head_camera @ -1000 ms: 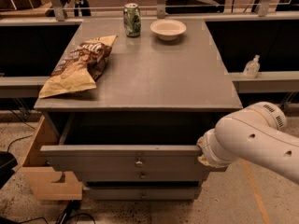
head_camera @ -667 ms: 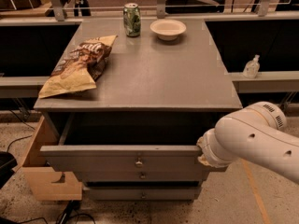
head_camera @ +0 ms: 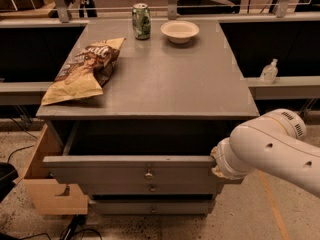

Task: Open top drawer

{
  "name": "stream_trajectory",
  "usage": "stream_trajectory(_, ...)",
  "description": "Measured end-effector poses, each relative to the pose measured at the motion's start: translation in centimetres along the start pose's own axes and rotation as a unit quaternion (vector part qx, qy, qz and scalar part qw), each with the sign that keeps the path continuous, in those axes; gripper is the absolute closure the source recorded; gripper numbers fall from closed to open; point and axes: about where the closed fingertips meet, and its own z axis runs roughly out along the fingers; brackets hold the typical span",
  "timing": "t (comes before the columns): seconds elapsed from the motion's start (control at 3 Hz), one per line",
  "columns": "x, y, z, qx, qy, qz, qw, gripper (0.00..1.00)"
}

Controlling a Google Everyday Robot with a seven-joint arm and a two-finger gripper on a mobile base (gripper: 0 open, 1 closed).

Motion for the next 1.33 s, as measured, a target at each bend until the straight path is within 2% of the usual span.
stream_trajectory(0.67,0.00,0.01,-0.01,0.000,0.000,0.000,1.0000,1.00)
stream_trajectory(1.0,0.00,0.01,-0.01,0.000,0.000,0.000,1.0000,0.83)
stream_trajectory(1.33,0.00,0.01,-0.01,0.000,0.000,0.000,1.0000,0.59)
